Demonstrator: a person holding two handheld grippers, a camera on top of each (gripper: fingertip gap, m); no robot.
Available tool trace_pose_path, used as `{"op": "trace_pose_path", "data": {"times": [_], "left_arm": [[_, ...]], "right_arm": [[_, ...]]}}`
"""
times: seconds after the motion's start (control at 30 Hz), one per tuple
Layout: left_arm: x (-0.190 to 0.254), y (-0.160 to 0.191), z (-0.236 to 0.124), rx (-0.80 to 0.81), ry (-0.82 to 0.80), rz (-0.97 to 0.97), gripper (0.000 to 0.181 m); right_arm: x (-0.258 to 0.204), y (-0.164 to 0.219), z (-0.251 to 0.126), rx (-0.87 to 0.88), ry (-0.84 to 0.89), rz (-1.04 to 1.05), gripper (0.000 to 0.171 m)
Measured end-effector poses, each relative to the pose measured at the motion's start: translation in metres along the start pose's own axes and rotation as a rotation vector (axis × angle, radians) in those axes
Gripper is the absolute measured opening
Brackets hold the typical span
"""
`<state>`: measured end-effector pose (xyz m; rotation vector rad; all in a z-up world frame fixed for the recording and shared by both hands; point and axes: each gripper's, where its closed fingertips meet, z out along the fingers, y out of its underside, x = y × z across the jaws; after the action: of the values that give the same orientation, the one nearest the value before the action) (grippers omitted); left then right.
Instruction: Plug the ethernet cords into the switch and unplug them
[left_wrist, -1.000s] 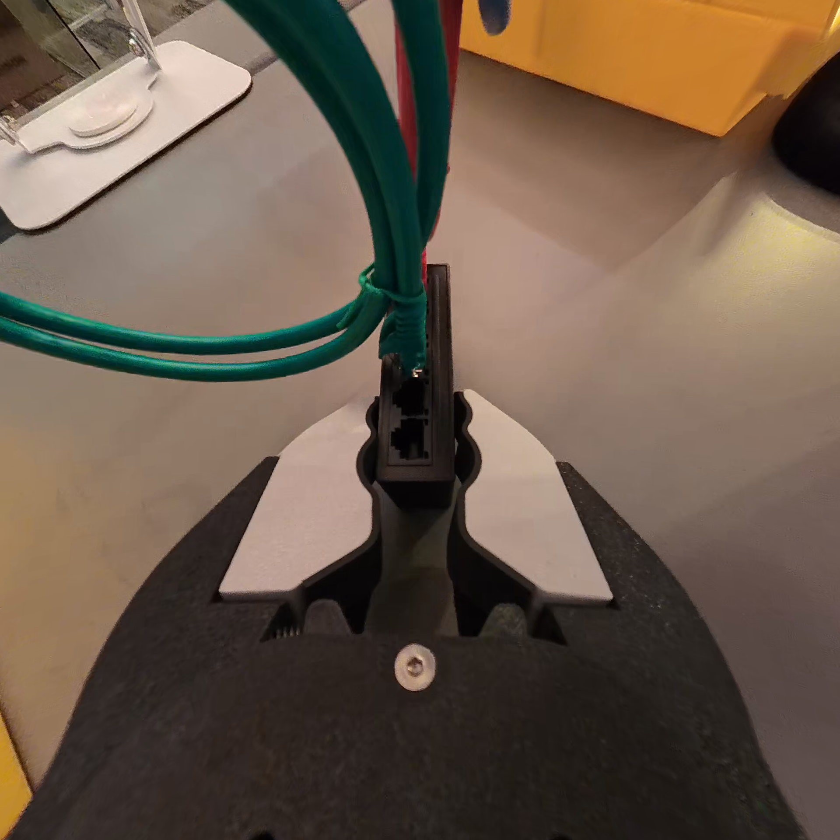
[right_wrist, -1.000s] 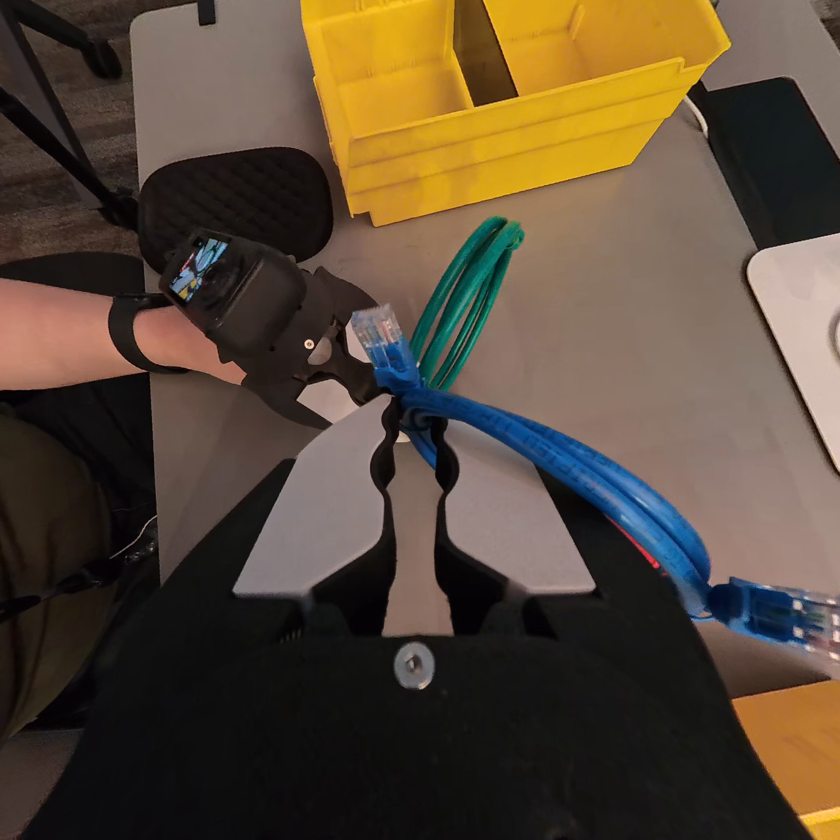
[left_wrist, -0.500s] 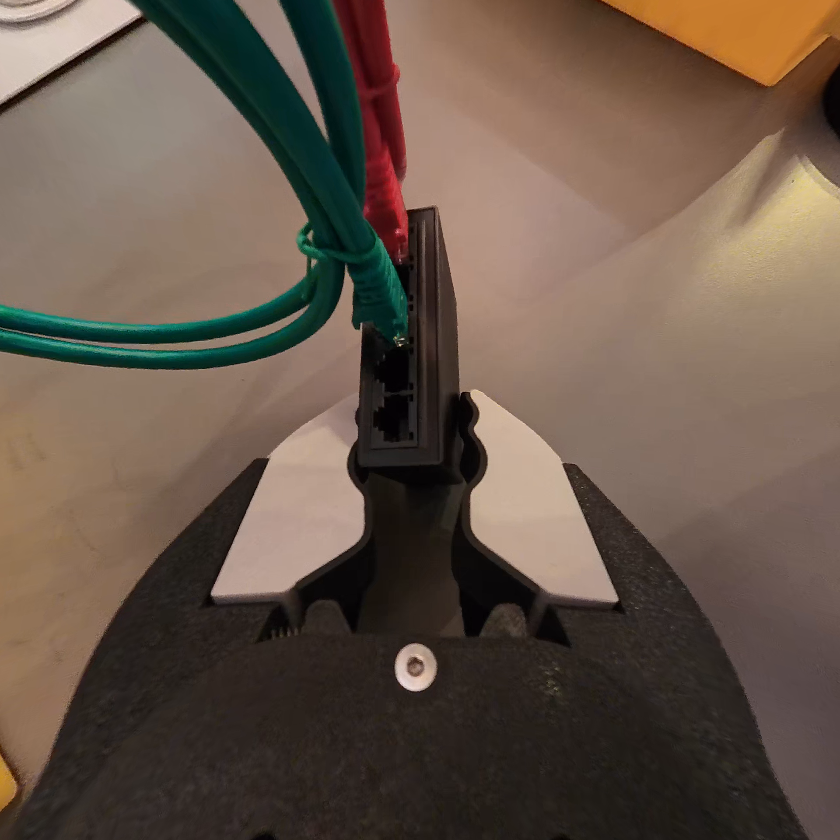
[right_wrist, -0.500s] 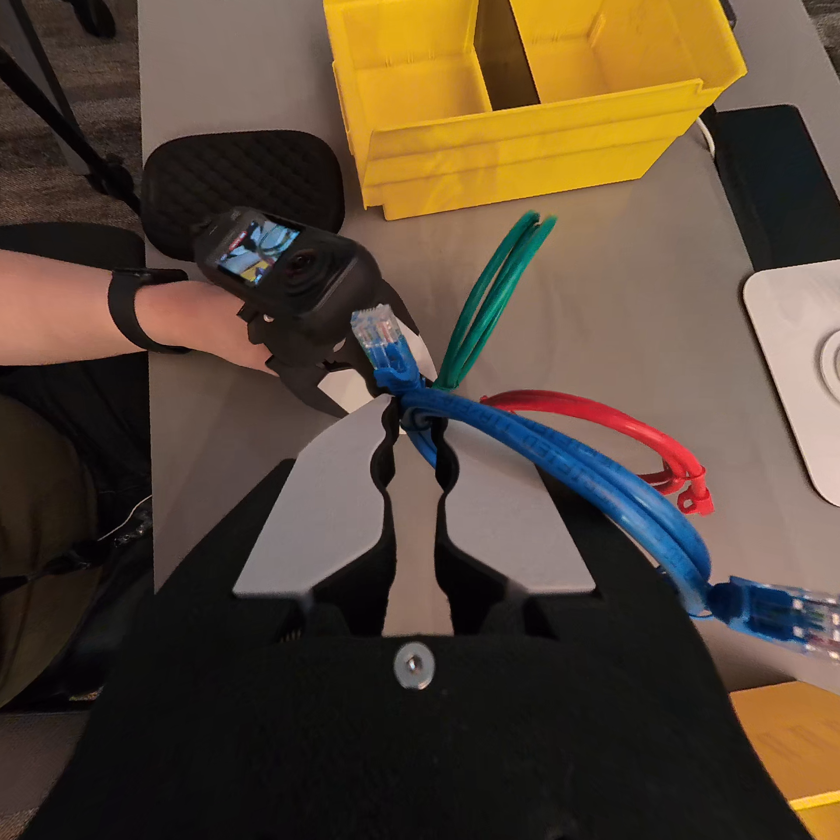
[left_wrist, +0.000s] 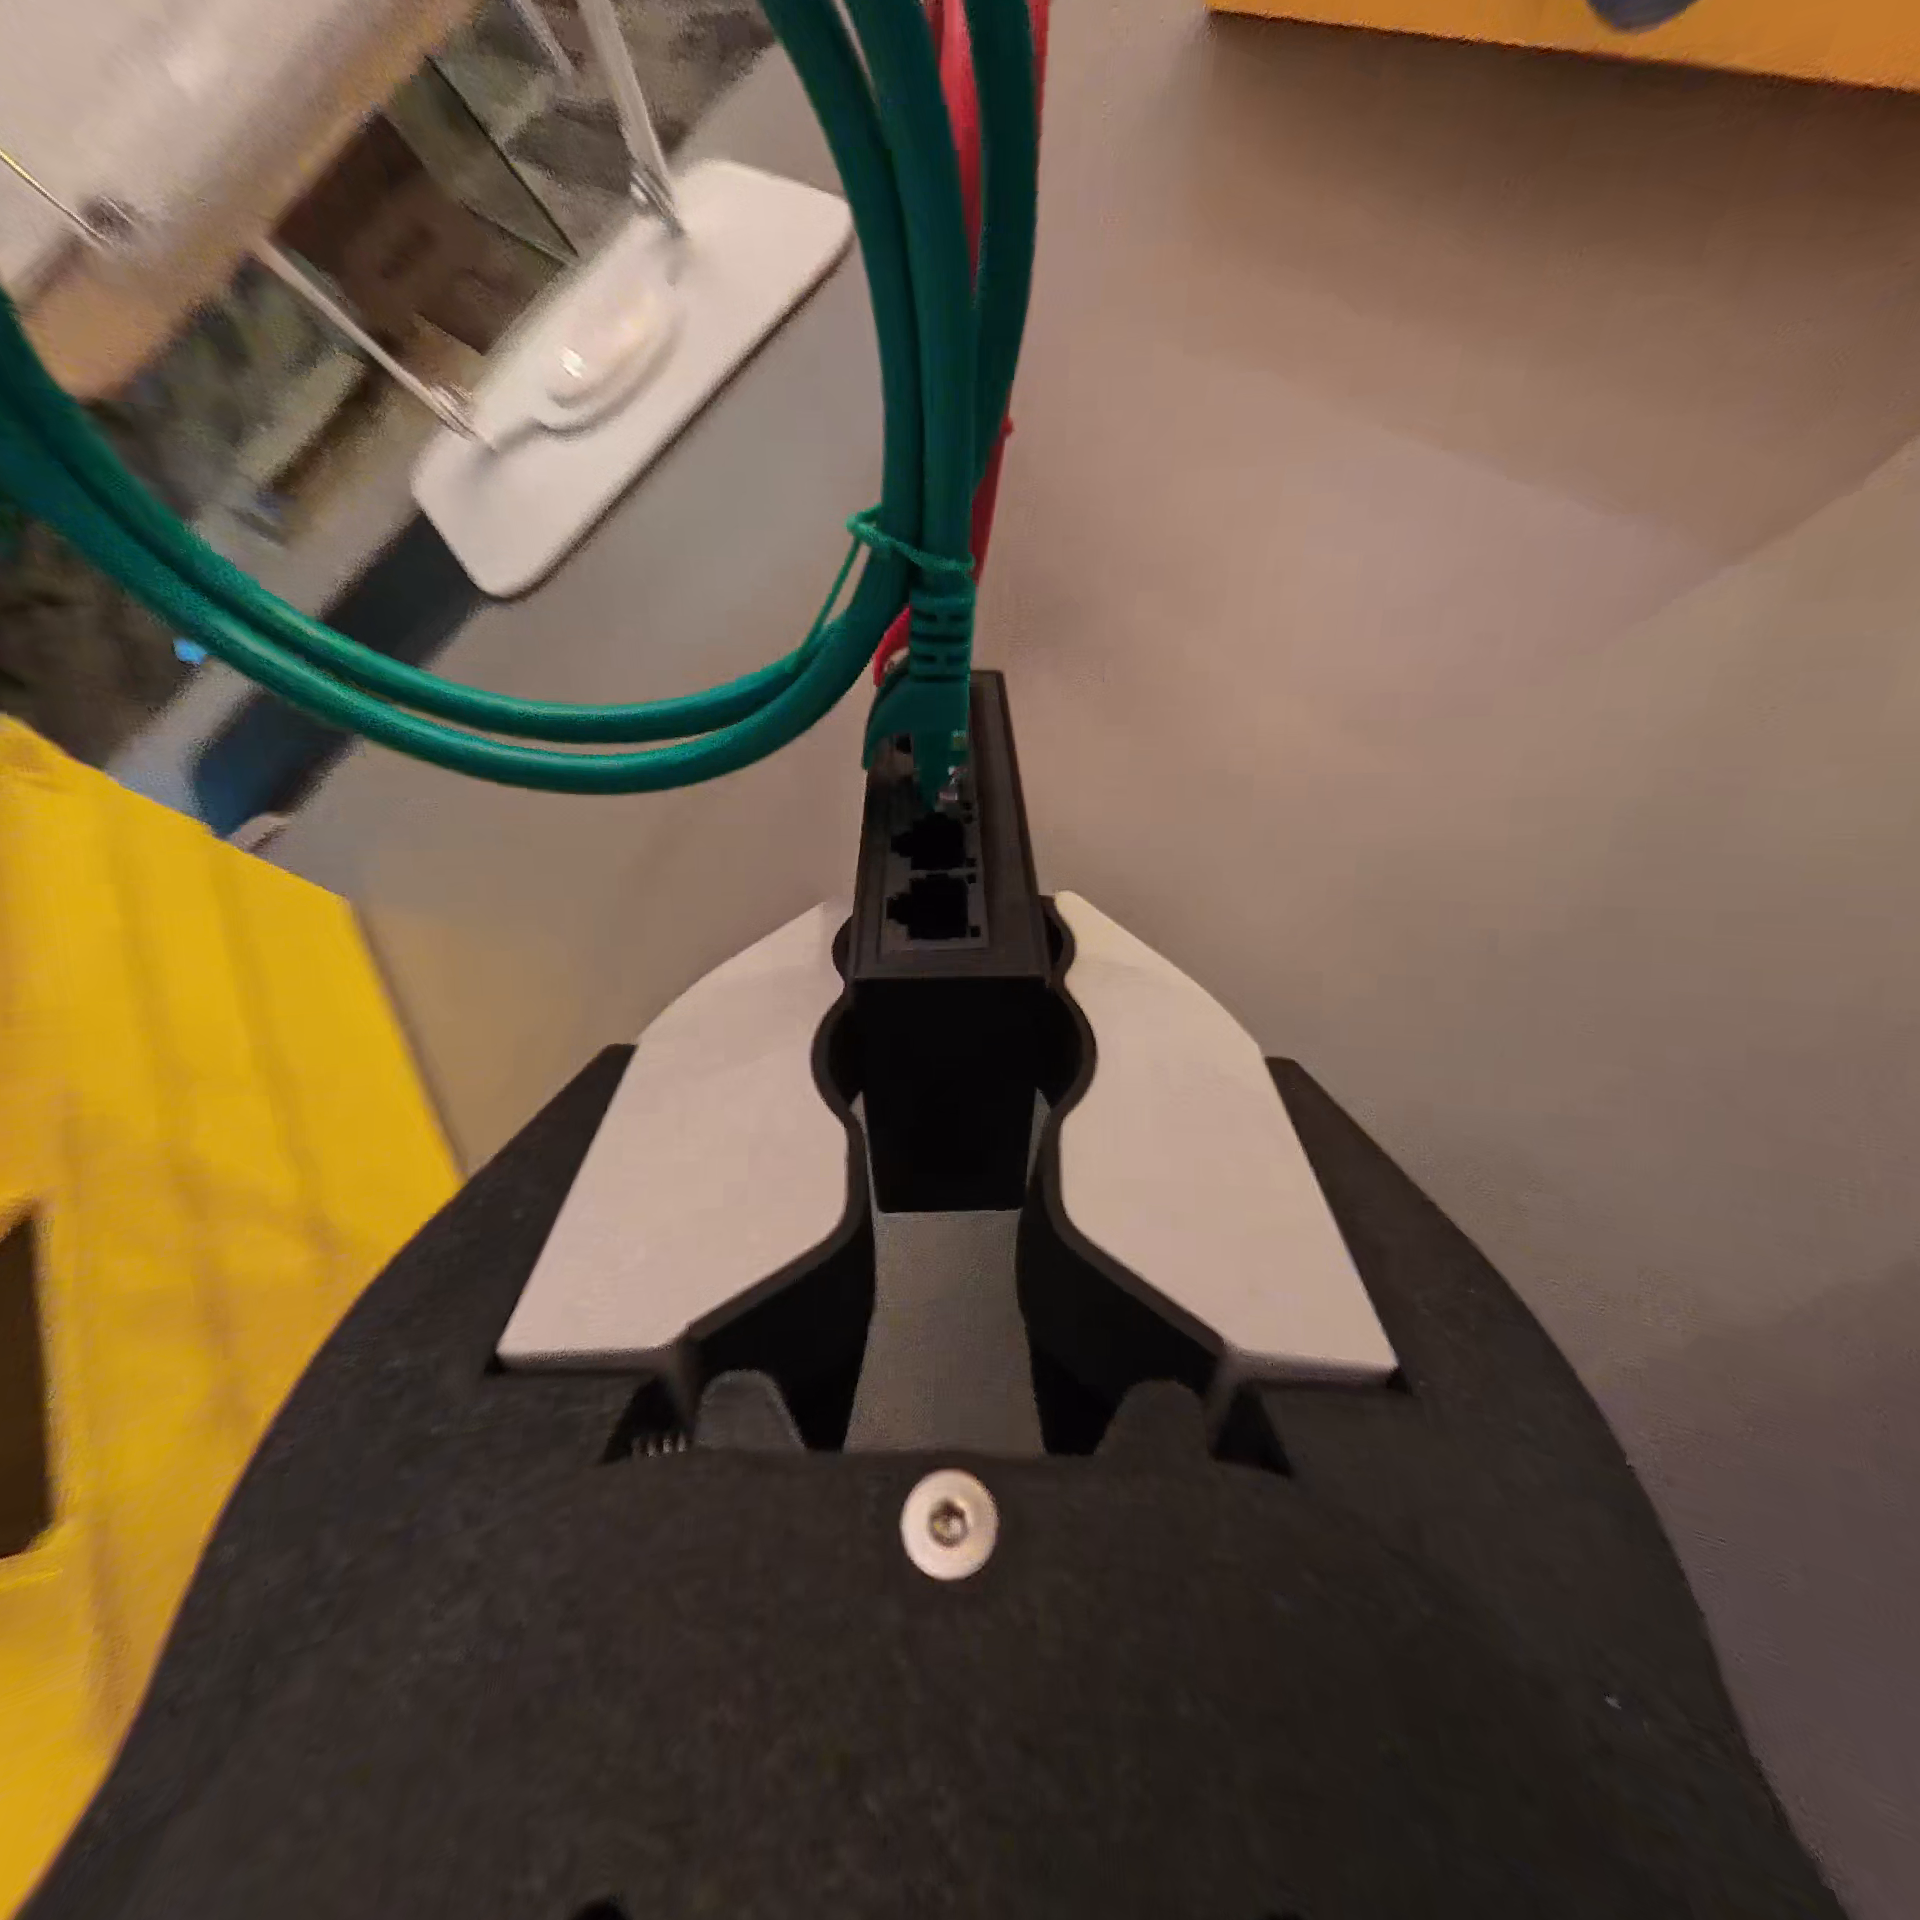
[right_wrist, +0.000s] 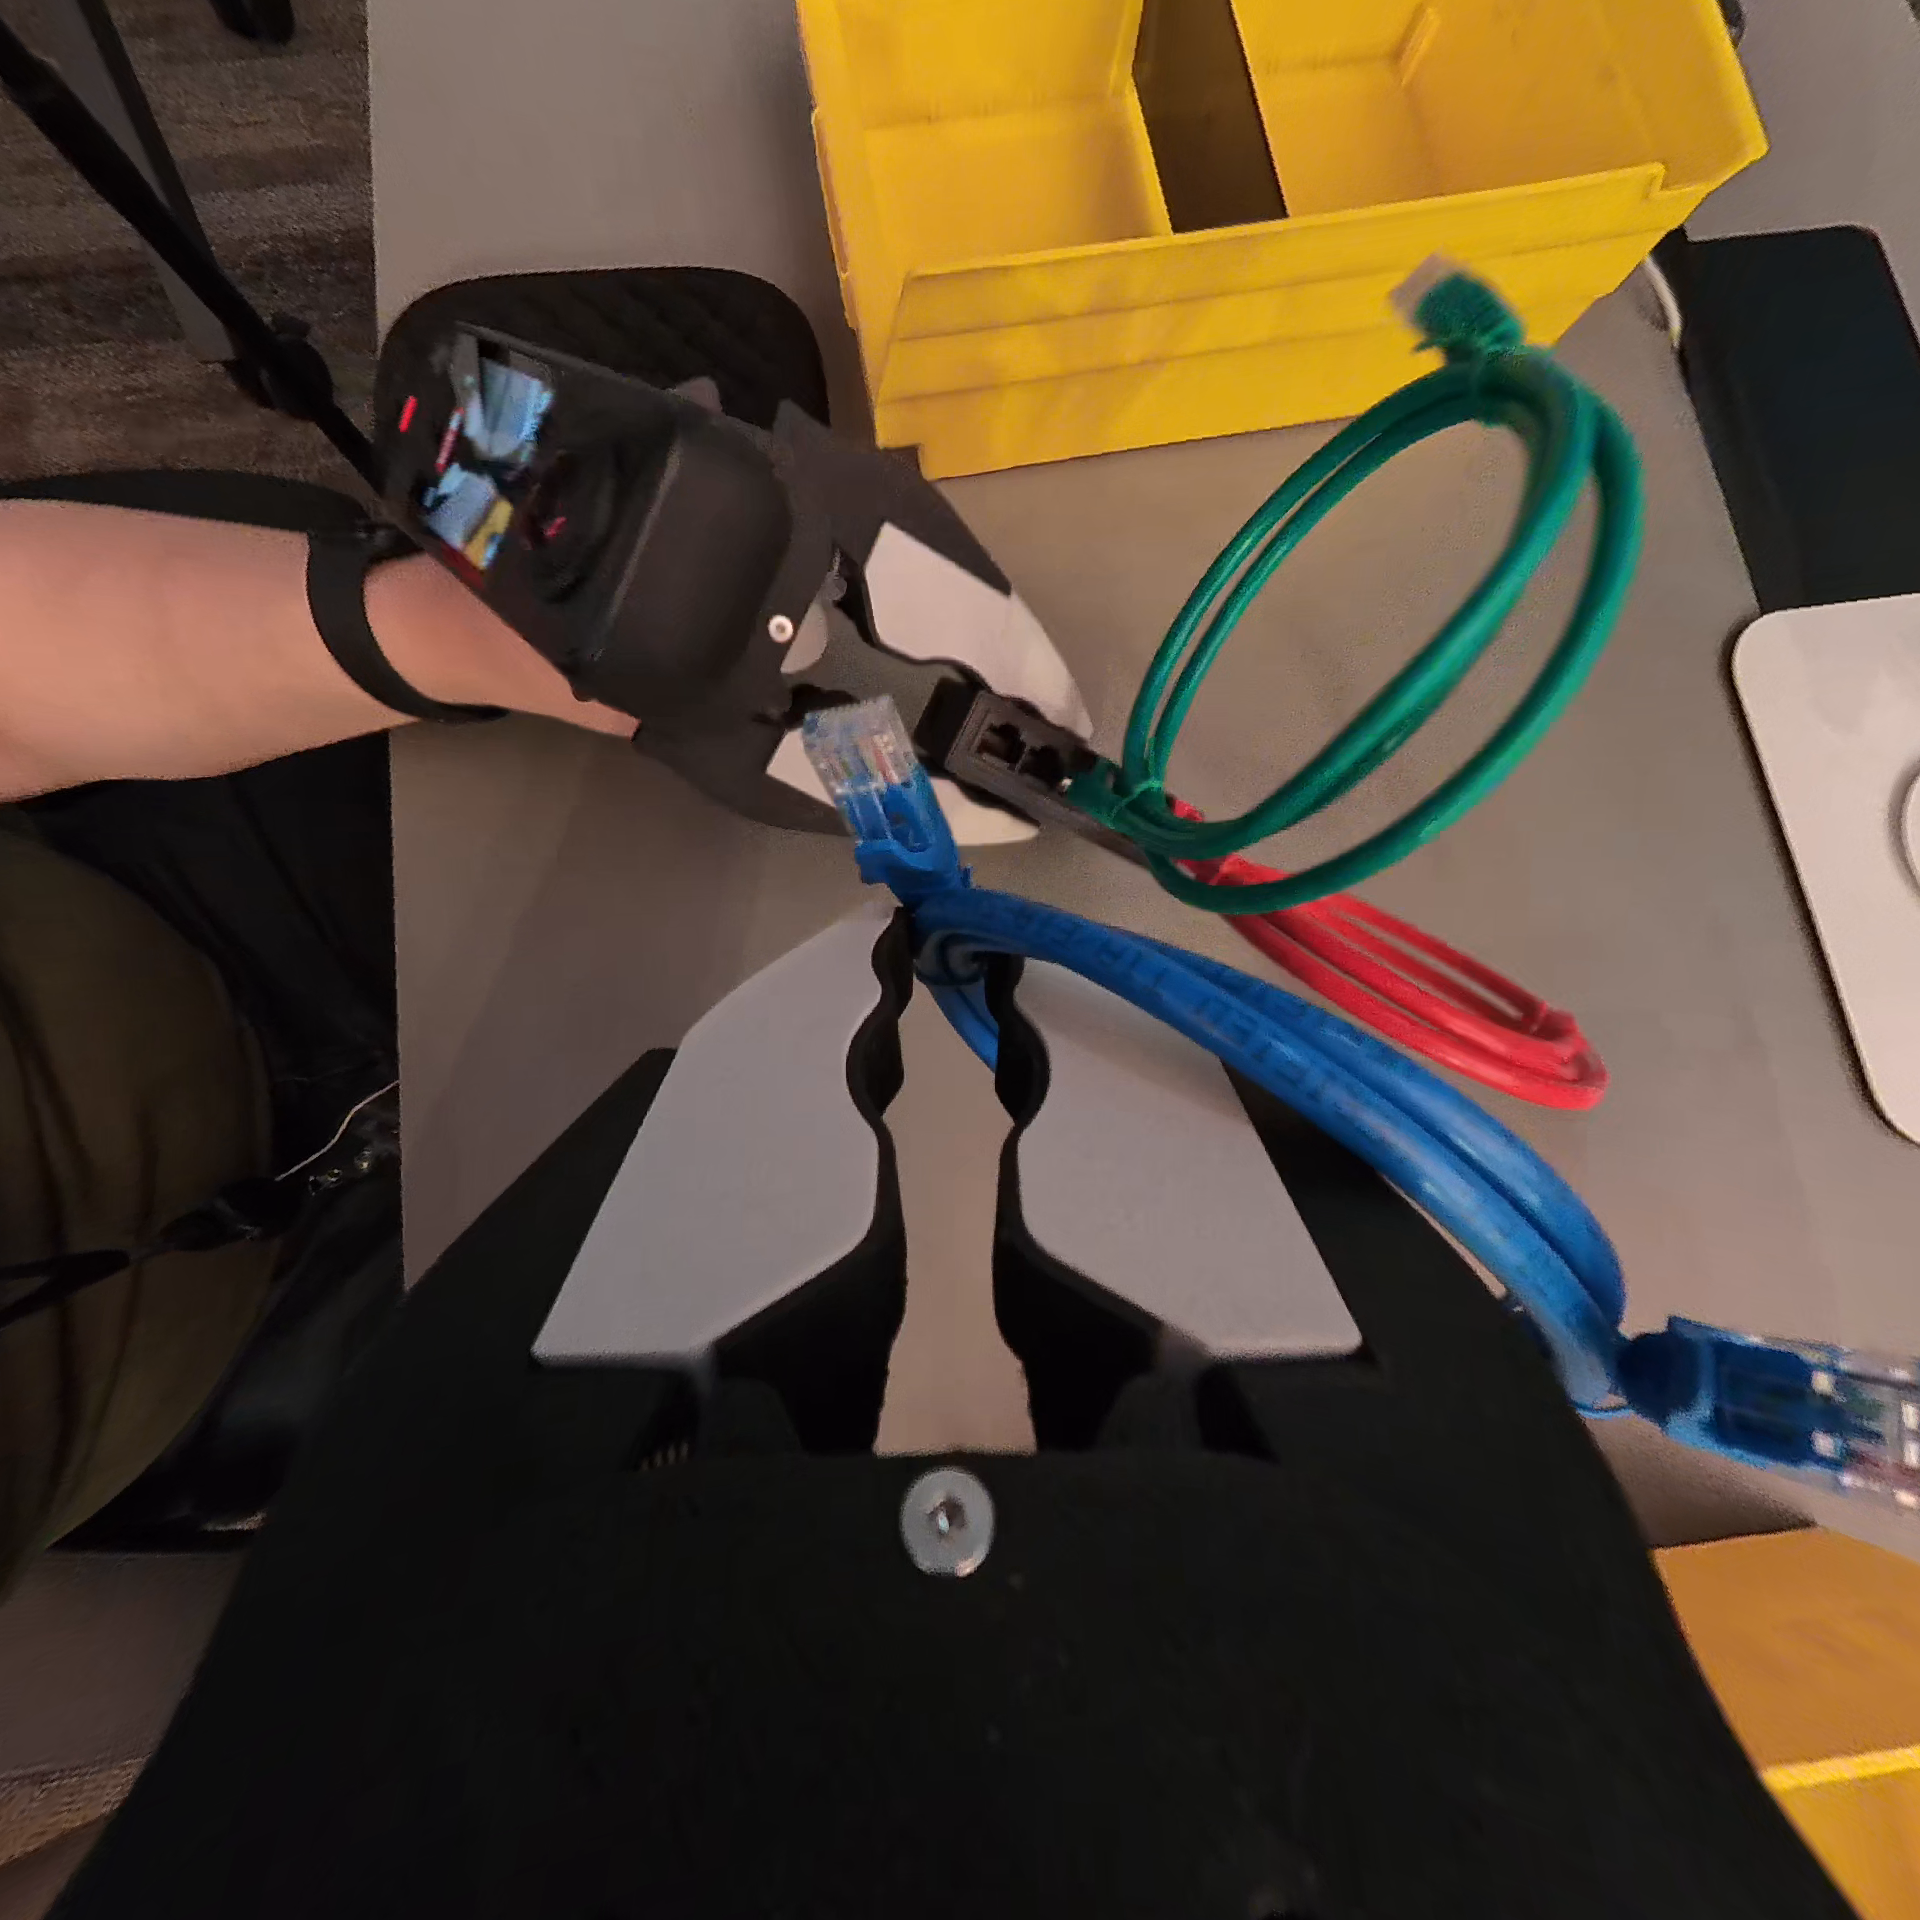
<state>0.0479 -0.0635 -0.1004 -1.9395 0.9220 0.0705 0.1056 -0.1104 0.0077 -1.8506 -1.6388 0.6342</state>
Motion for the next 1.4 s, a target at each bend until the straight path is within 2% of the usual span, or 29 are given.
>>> {"op": "trace_pose_path", "data": {"times": [0.13, 0.27, 0.5, 0.77, 0.97, 1.1, 1.4], "left_arm": [[-0.009, -0.019, -0.007, 0.027, -0.07, 0.118, 0.029], [-0.013, -0.035, -0.017, 0.05, -0.189, 0.317, 0.029], [-0.015, -0.044, -0.02, 0.001, -0.325, 0.628, 0.029], [-0.014, -0.035, -0.004, -0.047, -0.337, 0.716, 0.029], [-0.01, -0.032, 0.009, -0.091, -0.316, 0.726, 0.03], [-0.009, -0.035, 0.015, -0.074, -0.321, 0.759, 0.03], [0.003, -0.036, 0.023, -0.032, -0.303, 0.818, 0.029]], "right_arm": [[-0.001, 0.005, -0.002, -0.03, -0.004, 0.063, 0.014], [0.001, 0.023, 0.002, -0.117, -0.03, 0.119, 0.014], [-0.002, 0.046, 0.002, -0.246, -0.04, 0.166, 0.014], [-0.01, 0.047, -0.001, -0.29, 0.005, 0.237, 0.014], [-0.009, 0.065, 0.012, -0.412, 0.005, 0.309, 0.014], [-0.01, 0.06, 0.009, -0.397, 0.037, 0.295, 0.014], [0.017, 0.09, 0.044, -0.505, -0.009, 0.401, 0.013]]}}
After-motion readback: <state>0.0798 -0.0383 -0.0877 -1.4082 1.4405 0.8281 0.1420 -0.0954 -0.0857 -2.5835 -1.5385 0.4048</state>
